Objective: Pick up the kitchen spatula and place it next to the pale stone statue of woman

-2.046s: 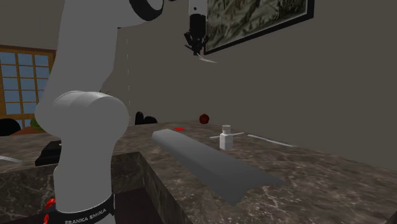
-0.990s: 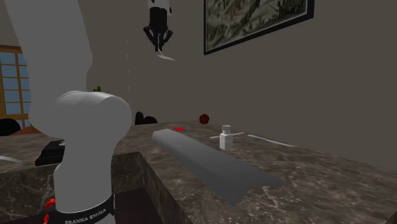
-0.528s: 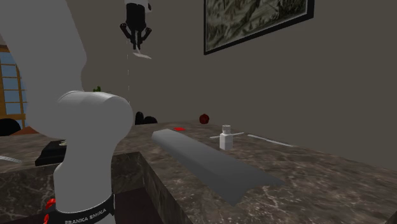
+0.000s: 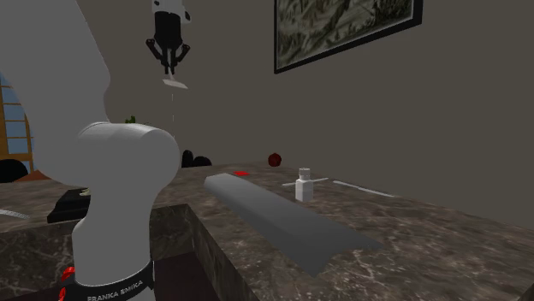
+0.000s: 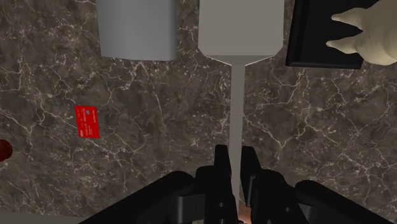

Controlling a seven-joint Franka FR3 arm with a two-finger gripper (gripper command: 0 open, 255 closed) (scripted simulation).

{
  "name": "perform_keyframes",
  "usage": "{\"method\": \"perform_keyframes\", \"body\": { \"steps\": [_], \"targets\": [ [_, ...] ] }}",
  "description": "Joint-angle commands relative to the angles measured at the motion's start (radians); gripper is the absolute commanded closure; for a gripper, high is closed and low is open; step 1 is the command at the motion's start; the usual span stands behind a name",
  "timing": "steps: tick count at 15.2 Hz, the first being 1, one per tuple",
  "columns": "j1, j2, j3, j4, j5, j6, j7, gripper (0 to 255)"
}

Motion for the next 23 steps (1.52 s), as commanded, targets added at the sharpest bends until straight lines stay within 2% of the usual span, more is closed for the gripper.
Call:
{"method": "perform_keyframes", "body": {
  "steps": [1,23],
  "targets": [
    [0.001,-0.012,0.000,-0.039,0.003,0.027,-0.004,255],
    [0.019,-0.116,0.014,-0.426,0.035,0.312,-0.037,255]
  ]
}}
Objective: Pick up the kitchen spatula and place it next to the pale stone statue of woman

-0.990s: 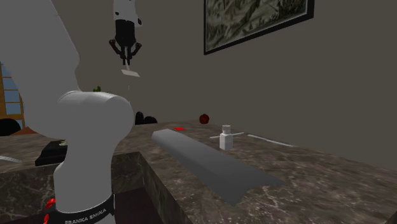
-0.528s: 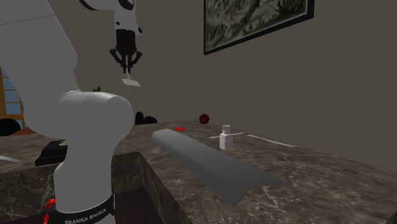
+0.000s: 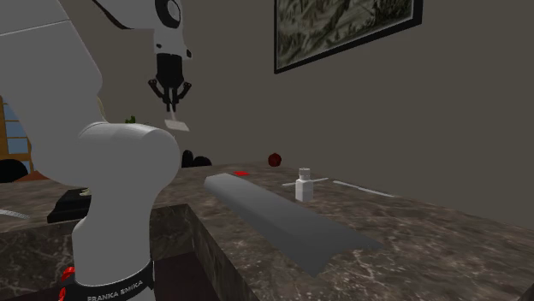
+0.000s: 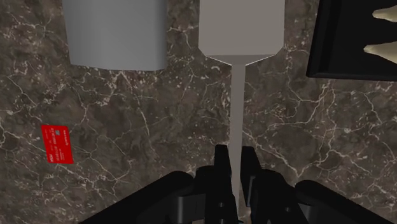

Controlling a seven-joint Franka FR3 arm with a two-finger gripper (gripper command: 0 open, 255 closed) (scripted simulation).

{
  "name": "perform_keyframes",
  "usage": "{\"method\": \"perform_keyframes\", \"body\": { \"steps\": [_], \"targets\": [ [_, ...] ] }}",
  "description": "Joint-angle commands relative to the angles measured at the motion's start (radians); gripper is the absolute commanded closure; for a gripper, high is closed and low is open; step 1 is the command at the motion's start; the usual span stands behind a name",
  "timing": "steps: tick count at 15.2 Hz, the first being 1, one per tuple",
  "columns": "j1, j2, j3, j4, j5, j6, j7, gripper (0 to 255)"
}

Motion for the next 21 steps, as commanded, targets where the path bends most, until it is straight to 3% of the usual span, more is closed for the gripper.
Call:
{"method": "perform_keyframes", "body": {
  "steps": [1,21],
  "targets": [
    [0.001,-0.003,0.003,-0.030,0.003,0.027,-0.002,255],
    [0.015,0.000,0.039,-0.294,0.034,0.294,-0.019,255]
  ]
}}
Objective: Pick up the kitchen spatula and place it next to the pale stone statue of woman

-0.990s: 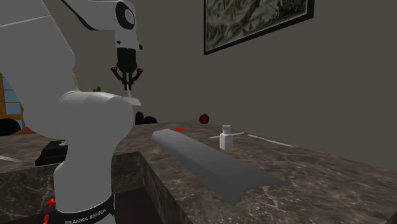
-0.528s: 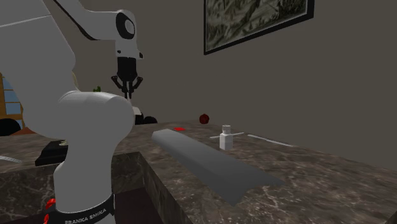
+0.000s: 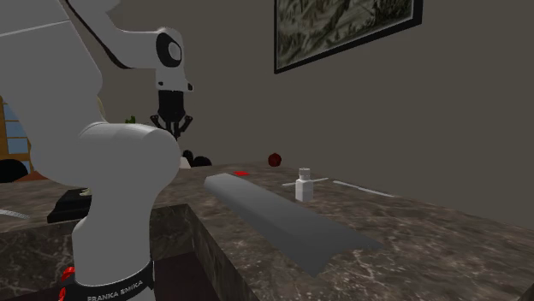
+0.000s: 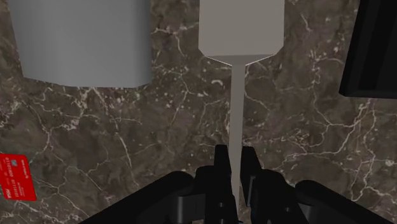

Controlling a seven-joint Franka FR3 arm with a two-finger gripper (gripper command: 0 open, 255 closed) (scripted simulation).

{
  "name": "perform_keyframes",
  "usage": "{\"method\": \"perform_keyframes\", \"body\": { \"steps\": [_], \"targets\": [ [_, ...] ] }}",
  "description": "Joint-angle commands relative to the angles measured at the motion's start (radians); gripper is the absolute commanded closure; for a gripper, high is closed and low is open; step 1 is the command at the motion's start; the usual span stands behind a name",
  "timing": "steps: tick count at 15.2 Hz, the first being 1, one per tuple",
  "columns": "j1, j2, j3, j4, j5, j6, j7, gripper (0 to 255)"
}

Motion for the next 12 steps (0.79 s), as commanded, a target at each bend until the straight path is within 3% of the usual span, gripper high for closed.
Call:
{"method": "perform_keyframes", "body": {
  "steps": [1,12],
  "targets": [
    [0.001,0.007,0.006,-0.022,0.003,0.030,0.000,255],
    [0.005,0.057,0.034,-0.135,0.020,0.193,-0.005,255]
  ]
}}
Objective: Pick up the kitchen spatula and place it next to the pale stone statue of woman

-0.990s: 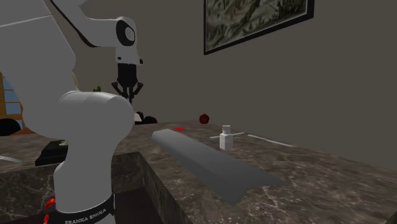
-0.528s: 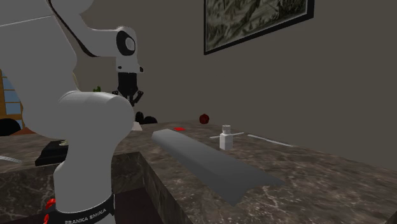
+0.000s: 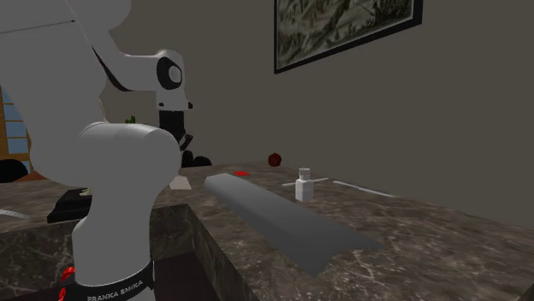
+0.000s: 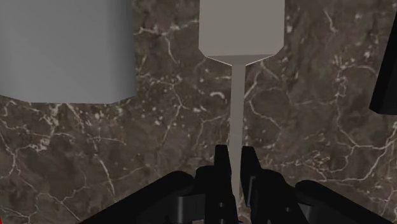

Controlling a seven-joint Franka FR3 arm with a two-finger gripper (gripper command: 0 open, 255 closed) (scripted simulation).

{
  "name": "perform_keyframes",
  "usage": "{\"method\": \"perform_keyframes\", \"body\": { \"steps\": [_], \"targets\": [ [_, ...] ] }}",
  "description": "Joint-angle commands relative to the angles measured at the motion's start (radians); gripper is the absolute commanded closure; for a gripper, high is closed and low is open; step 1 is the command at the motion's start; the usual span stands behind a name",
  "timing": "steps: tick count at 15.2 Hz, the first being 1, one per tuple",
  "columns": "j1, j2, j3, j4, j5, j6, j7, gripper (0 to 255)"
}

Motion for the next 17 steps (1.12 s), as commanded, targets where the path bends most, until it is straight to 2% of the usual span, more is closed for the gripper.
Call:
{"method": "perform_keyframes", "body": {
  "steps": [1,14,17],
  "targets": [
    [-0.001,0.014,0.005,-0.018,0.002,0.032,-0.002,255],
    [-0.005,0.129,0.044,-0.117,0.010,0.245,0.001,255],
    [-0.005,0.129,0.044,-0.117,0.010,0.245,0.001,255]
  ]
}}
